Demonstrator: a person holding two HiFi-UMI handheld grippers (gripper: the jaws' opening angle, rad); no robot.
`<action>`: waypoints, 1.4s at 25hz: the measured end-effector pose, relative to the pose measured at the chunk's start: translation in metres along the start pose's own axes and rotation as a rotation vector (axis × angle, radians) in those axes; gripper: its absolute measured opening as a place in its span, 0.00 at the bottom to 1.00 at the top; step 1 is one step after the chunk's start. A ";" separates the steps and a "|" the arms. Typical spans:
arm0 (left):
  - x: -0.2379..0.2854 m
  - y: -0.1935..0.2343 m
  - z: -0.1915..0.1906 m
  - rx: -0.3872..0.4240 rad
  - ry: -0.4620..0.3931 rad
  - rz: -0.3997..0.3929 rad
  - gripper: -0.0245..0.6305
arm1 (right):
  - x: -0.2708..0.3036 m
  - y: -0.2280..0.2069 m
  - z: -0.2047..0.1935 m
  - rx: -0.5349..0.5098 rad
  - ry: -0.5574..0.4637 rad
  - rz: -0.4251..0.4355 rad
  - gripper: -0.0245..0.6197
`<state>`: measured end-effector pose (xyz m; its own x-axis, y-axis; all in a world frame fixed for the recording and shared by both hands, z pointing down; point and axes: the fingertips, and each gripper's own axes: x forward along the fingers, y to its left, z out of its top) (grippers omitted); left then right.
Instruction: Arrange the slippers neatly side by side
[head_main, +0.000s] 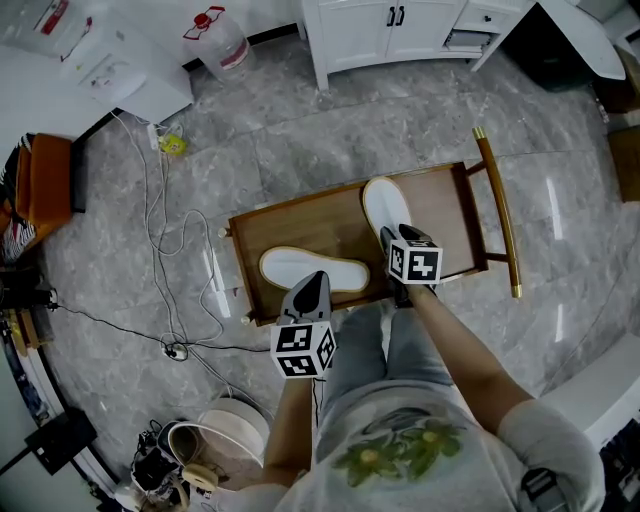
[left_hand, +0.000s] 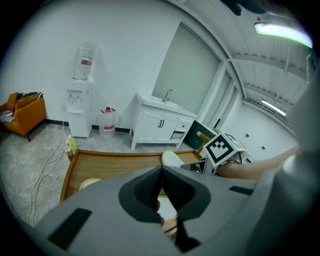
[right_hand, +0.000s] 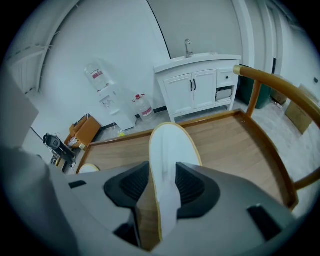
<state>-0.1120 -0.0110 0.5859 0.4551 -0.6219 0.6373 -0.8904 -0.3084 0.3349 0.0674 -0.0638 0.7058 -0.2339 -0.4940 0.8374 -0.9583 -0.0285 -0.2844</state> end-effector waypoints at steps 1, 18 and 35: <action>-0.002 0.000 0.002 0.001 -0.003 0.000 0.06 | -0.004 0.001 0.002 -0.020 -0.006 0.003 0.31; -0.039 -0.005 0.031 0.020 -0.050 0.002 0.06 | -0.088 0.067 0.019 -0.308 -0.113 0.228 0.34; -0.080 0.015 0.020 -0.047 -0.093 0.094 0.06 | -0.100 0.132 -0.018 -0.585 -0.003 0.475 0.38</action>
<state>-0.1621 0.0198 0.5262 0.3645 -0.7110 0.6013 -0.9266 -0.2129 0.3099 -0.0389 -0.0022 0.5932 -0.6440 -0.3407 0.6850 -0.6859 0.6538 -0.3196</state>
